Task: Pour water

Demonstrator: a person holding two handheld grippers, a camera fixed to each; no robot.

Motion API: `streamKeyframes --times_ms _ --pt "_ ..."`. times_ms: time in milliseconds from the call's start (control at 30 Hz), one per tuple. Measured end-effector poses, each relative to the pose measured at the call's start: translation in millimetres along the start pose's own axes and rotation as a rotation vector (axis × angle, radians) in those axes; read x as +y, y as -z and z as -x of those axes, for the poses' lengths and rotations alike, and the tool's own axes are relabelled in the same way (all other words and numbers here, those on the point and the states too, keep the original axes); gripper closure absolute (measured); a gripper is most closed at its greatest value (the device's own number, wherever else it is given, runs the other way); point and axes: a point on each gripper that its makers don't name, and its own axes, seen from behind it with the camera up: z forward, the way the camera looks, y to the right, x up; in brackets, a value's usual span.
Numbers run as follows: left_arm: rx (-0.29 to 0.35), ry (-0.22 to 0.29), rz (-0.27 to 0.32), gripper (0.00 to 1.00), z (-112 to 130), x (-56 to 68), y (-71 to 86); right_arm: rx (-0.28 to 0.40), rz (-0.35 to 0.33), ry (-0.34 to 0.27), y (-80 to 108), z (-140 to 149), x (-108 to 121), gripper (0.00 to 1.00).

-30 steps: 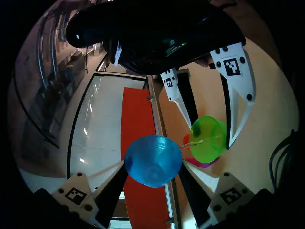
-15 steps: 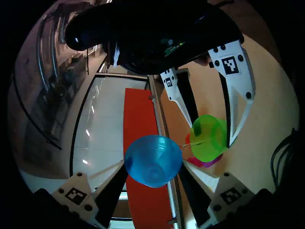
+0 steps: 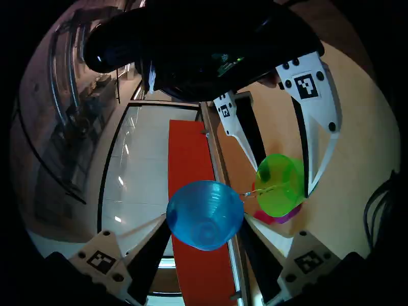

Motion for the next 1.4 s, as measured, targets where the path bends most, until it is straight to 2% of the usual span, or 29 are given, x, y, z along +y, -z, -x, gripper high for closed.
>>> streamKeyframes --times_ms 467,767,1400 --pt "0.009 -0.049 -0.012 0.15 -6.2 2.1 5.9 0.003 0.0 0.002 -1.1 -1.1 1.7 0.1" --pt "0.009 -0.043 -0.021 0.15 -5.5 1.4 6.6 0.01 0.005 0.004 -2.5 -2.8 2.8 0.1" --pt "0.012 -0.094 -0.04 0.15 -1.9 -2.0 -0.9 0.011 0.009 0.005 -1.5 -4.2 3.1 0.1"
